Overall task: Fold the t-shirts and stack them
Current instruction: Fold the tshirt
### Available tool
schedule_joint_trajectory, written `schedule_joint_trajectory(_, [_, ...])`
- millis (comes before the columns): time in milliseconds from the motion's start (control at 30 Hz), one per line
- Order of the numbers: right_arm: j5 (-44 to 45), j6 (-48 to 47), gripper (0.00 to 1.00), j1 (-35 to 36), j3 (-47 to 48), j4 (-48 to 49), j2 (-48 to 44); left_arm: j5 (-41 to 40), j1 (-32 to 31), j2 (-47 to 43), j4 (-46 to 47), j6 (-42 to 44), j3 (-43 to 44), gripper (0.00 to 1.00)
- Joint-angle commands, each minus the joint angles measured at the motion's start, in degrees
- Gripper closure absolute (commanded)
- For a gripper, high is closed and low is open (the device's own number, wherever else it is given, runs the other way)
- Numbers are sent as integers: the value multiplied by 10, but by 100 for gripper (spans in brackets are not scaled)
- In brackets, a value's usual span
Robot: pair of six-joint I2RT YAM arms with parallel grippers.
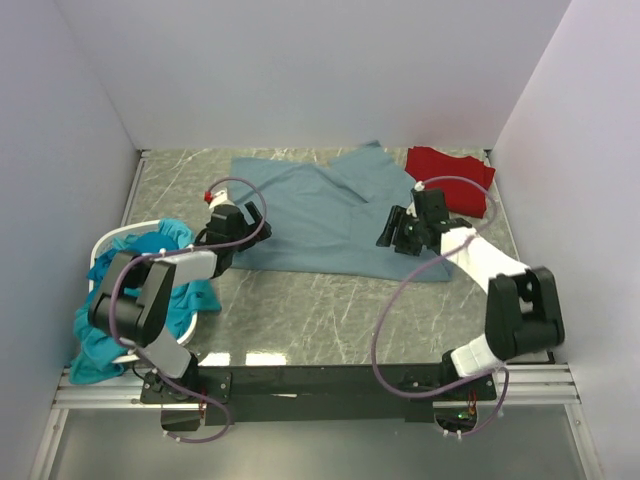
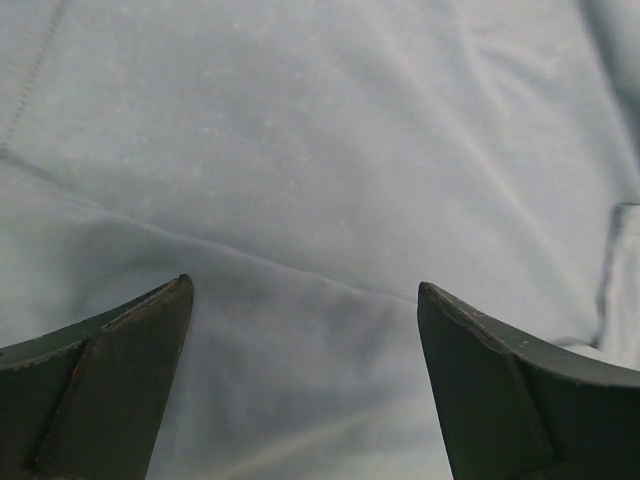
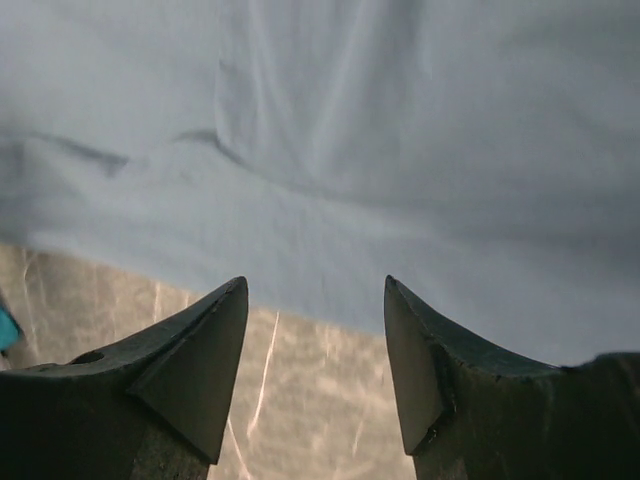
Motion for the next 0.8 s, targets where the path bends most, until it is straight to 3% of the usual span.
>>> schedule_joint_trajectory(0, [1,-5,37,-1,40,30,50,16,-1,35,30,9,28,1])
schedule_joint_trajectory(333, [20,23,44,-2,10,23,151,6,-1,33,36,-11,-31,0])
schedule_joint_trajectory(767, [-13,50,45,26,-116,25,88,-16,-1,-35,5,-41,-97,0])
